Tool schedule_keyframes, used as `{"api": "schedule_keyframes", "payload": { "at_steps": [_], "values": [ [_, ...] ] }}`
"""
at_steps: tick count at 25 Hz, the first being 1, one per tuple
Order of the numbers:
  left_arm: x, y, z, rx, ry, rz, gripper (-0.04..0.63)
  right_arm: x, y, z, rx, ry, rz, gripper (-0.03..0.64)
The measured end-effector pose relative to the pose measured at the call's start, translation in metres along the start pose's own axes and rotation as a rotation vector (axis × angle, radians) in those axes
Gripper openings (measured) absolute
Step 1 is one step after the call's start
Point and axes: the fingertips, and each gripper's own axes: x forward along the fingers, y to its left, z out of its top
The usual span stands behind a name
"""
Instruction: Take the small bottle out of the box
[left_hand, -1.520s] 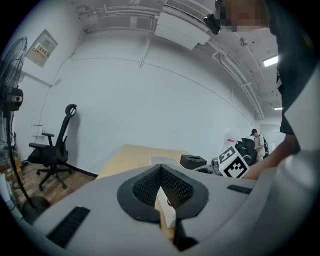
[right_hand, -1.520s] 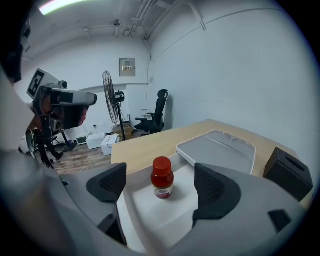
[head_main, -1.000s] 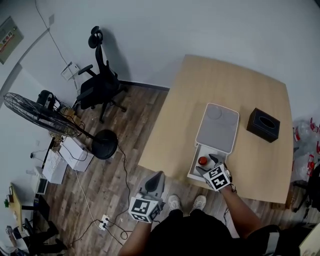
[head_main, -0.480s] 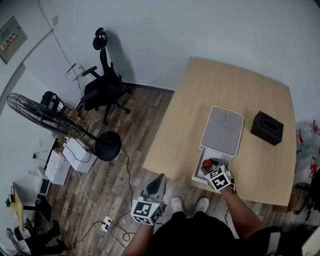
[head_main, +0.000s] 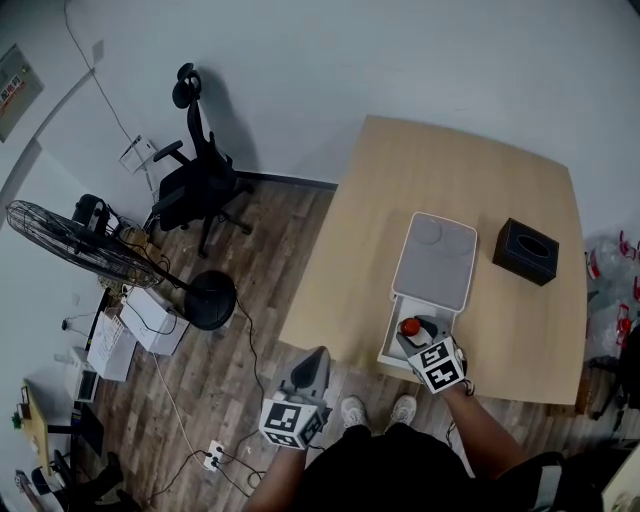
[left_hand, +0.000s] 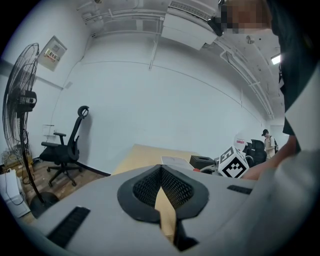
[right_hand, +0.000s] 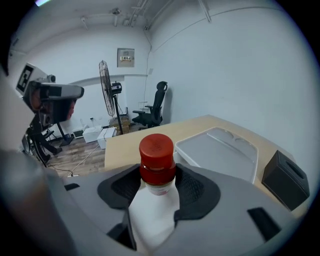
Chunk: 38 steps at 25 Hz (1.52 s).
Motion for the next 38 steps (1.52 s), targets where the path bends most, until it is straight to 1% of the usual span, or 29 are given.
{"api": "schedule_keyframes", "payload": {
  "at_steps": [7,13,21,27,31,35,38],
  "values": [
    [0.009,-0.008,0.005,0.01,-0.009,-0.035,0.012,-0.045,0.002,0.057,-0.026,-0.143,-0.029,0.229],
    [0.016,-0.016,0.013,0.016,-0.025,-0.065,0.012,-0.086,0.0,0.106,-0.034,-0.291,-0.066,0.229],
    [0.025,-0.029,0.035,0.035,-0.061,-0.112,0.012,-0.145,-0.001,0.16,-0.037,-0.486,-0.117,0.229],
    [0.04,-0.049,0.058,0.058,-0.106,-0.171,0.012,-0.195,-0.002,0.199,-0.07,-0.636,-0.166,0.229],
    [0.044,-0.056,0.066,0.065,-0.12,-0.203,0.012,-0.208,-0.003,0.206,-0.083,-0.647,-0.185,0.229],
    [0.046,-0.058,0.065,0.08,-0.114,-0.214,0.012,-0.219,-0.007,0.208,-0.078,-0.661,-0.203,0.229],
    [0.048,-0.06,0.066,0.077,-0.116,-0.22,0.012,-0.224,-0.012,0.207,-0.071,-0.664,-0.217,0.229]
  ]
}}
